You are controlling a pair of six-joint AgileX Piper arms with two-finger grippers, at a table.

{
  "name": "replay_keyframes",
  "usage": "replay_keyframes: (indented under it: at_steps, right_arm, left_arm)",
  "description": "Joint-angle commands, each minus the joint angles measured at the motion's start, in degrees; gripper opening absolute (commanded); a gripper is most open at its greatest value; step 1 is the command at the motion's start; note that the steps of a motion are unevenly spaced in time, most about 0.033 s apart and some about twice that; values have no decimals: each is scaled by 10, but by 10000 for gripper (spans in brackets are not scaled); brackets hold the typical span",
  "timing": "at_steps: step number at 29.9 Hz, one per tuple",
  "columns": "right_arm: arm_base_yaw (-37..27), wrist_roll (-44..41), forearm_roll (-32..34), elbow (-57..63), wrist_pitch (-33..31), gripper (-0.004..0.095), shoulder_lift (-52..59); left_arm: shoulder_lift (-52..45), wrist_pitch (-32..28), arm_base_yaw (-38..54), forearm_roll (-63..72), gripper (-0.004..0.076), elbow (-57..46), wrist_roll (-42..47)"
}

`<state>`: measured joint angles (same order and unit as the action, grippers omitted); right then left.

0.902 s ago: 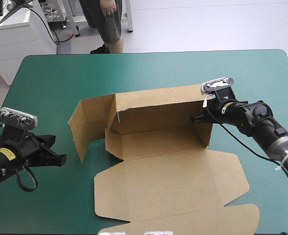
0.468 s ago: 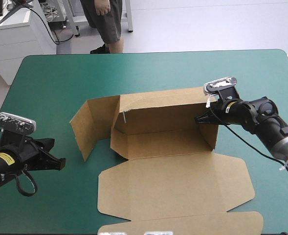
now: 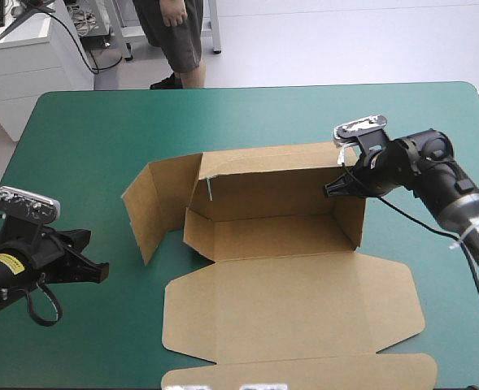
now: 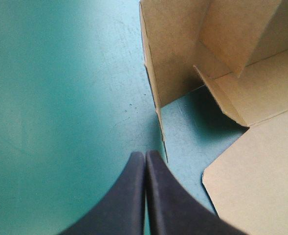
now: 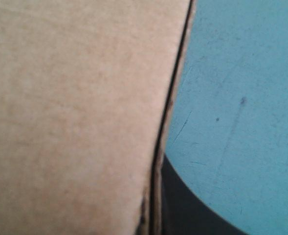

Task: Fold the box

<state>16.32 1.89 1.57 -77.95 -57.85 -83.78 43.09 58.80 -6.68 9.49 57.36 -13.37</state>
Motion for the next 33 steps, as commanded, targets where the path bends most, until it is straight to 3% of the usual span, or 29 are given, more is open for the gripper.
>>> replay_keyframes:
  at_steps: [1, 7, 11, 15, 23, 28, 33]
  right_arm:
    - [-3, 9, 1, -14, -16, -19, -19]
    - [-3, 8, 1, -14, 107, -17, -83]
    - [-4, 8, 6, -23, 156, -2, -120]
    - [-4, 4, 1, -63, 139, 108, -154]
    - [-4, 4, 1, -151, 79, 574, -164]
    - [-4, 5, 3, -210, 2, 636, -153]
    - [-4, 4, 6, -226, -15, 635, -106]
  left_arm:
    - [0, -33, -1, 8, -9, 13, -2]
    - [0, -33, -1, 6, -9, 13, -5]
    - [0, -36, -1, 6, -9, 13, -7]
    - [0, -39, -1, 6, -9, 13, -7]
    - [0, -38, -1, 6, -9, 13, -3]
    - [0, -38, -1, 6, -9, 13, -3]
    - [0, -38, -1, 6, -9, 13, -4]
